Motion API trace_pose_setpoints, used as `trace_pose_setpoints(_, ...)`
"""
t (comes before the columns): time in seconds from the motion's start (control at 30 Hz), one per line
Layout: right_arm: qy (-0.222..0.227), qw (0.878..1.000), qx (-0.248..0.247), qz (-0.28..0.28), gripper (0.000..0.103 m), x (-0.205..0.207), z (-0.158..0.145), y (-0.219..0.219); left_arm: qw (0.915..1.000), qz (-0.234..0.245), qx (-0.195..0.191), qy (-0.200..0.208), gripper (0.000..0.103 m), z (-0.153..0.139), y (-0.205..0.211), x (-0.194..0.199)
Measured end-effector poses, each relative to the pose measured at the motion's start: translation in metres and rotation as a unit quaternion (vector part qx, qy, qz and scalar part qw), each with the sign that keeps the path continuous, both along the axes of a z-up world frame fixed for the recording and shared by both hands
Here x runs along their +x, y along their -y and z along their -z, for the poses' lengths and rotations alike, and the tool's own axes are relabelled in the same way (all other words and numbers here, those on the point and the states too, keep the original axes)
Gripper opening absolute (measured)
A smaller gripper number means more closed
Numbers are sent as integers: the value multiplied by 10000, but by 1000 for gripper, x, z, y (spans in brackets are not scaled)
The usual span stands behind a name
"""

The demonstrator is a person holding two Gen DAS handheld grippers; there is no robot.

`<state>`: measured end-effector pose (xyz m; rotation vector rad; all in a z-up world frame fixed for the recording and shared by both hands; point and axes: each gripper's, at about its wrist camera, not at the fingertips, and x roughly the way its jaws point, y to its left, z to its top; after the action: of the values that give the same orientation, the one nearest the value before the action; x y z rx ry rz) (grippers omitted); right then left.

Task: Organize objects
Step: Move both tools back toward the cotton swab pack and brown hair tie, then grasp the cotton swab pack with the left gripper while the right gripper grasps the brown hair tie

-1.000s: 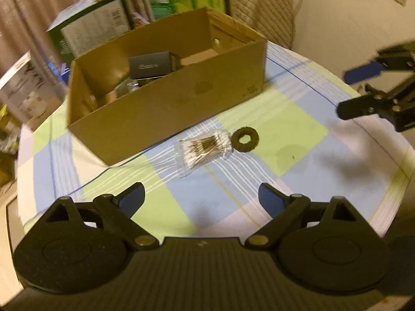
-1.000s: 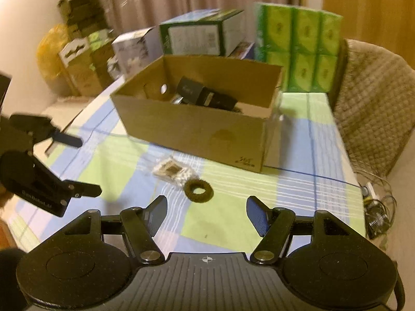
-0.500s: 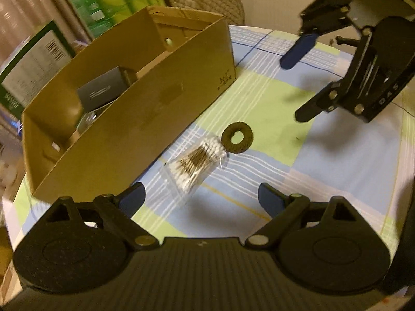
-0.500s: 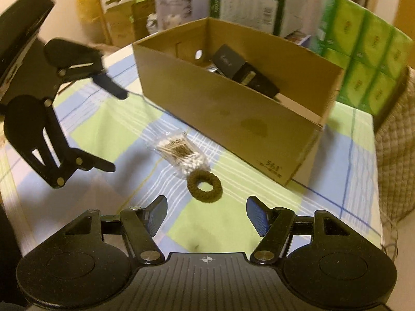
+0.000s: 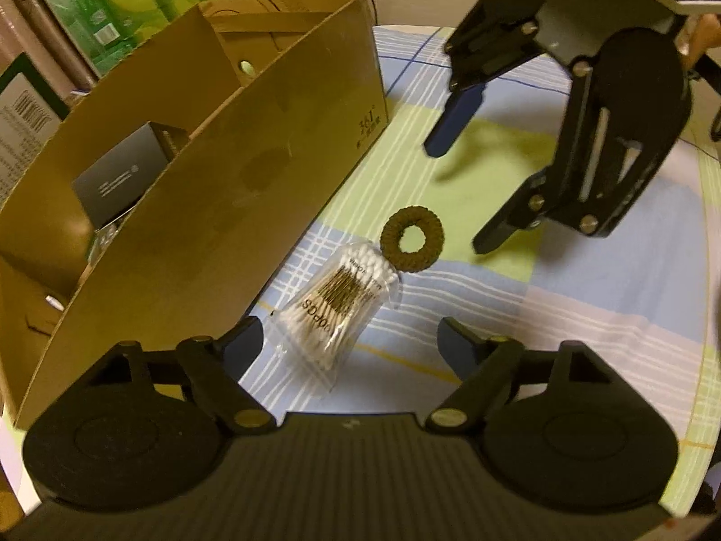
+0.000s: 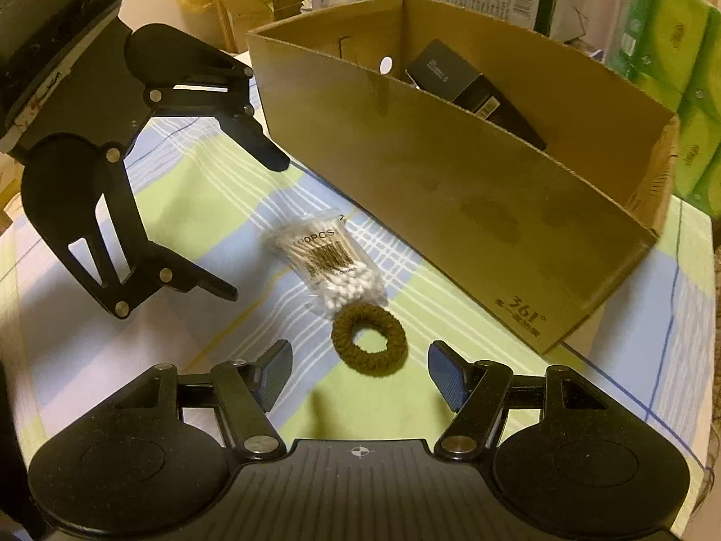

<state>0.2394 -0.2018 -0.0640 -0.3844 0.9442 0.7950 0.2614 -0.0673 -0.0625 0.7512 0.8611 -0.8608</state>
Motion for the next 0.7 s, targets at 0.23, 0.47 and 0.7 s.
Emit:
trace_pose_setpoints(0.23, -66, 9999, -16, -136, 64, 13, 16, -12, 9998, 184, 27, -55, 76, 12, 7, 8)
trace_pose_setpoints(0.47, -179, 9997, -59, -126, 52, 22, 32, -17, 9996, 246, 30, -100, 75, 17, 8, 17)
trace_pose_setpoints(0.7, -187, 9996, 28, 194, 15, 22, 30, -7, 9992, 364, 115, -89, 75, 24, 14, 24)
